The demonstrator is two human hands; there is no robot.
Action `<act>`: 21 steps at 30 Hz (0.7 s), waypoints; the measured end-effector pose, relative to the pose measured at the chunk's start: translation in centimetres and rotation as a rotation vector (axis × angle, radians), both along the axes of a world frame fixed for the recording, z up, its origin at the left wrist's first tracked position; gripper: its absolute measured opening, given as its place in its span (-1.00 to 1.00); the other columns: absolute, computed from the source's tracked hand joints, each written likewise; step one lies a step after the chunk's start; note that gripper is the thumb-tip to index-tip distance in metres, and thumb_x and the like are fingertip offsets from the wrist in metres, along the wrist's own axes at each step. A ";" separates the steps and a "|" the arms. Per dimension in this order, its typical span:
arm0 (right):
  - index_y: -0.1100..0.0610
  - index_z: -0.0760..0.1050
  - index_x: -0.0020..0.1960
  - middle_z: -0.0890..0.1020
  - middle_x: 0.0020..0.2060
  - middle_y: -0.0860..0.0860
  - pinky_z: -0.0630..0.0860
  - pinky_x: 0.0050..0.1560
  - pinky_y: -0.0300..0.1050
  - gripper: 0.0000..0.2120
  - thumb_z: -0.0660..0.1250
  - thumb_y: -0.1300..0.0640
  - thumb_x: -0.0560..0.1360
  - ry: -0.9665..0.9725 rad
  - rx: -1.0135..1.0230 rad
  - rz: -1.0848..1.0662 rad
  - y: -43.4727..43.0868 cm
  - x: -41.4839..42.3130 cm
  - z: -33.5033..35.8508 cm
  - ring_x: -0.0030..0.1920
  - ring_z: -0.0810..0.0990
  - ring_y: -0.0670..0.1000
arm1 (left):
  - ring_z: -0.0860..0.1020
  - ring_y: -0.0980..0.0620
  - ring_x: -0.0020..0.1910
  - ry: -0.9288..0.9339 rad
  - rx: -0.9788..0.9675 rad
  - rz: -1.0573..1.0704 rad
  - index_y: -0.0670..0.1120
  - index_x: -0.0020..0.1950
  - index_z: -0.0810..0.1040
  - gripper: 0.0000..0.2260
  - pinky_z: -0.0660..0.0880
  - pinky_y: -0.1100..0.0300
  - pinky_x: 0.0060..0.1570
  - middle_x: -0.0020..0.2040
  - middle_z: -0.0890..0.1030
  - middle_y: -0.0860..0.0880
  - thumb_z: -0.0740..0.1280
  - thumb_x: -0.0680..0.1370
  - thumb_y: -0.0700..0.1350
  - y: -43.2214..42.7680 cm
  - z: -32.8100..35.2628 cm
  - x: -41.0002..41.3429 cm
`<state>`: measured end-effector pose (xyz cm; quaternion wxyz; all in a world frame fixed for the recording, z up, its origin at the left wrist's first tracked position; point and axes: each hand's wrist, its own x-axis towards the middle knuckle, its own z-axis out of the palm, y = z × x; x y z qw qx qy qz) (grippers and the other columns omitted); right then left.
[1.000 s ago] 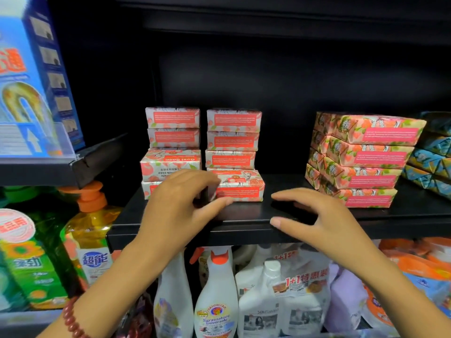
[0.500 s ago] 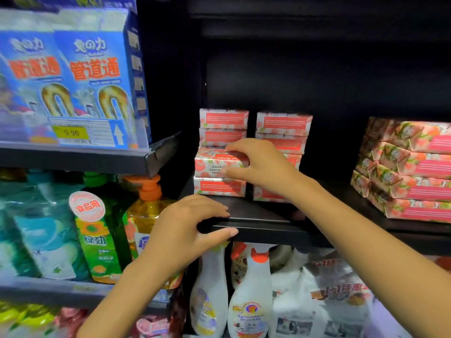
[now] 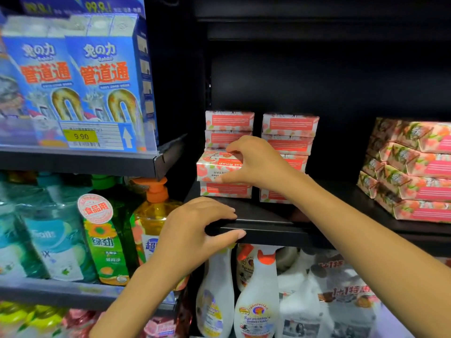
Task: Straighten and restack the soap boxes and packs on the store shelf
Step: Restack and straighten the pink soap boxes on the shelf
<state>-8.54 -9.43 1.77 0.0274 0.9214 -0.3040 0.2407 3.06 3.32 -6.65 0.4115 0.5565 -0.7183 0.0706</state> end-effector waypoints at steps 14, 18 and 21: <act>0.08 0.51 0.17 0.53 0.04 -0.08 0.33 0.02 -0.26 -0.28 0.34 -0.36 0.16 -0.384 -0.089 -0.165 2.8 -11.3 -0.8 0.05 0.45 -0.10 | 0.53 0.12 0.08 -0.103 0.079 0.139 -0.04 0.16 0.61 -0.59 0.37 0.37 0.01 0.09 0.62 0.05 0.49 0.37 0.08 -5.8 4.3 1.7; 0.06 0.52 0.15 0.54 0.00 -0.10 0.31 -0.08 -0.40 -0.33 0.37 -0.32 0.17 -0.426 -0.082 -0.187 2.9 -13.9 -1.8 0.00 0.47 -0.13 | 0.41 0.07 0.21 -0.221 0.196 0.199 -0.01 0.29 0.48 -0.38 0.26 0.29 0.08 0.23 0.51 0.05 0.45 0.31 0.25 -8.0 3.6 2.4; 0.05 0.52 0.13 0.54 -0.01 -0.11 0.31 -0.11 -0.44 -0.34 0.38 -0.30 0.16 -0.448 -0.064 -0.198 2.8 -14.9 -2.4 -0.02 0.47 -0.15 | 0.38 0.14 0.07 -0.189 0.196 0.188 0.09 0.13 0.45 -0.43 0.30 0.32 -0.04 0.11 0.48 0.12 0.41 0.22 0.33 -8.1 3.5 2.8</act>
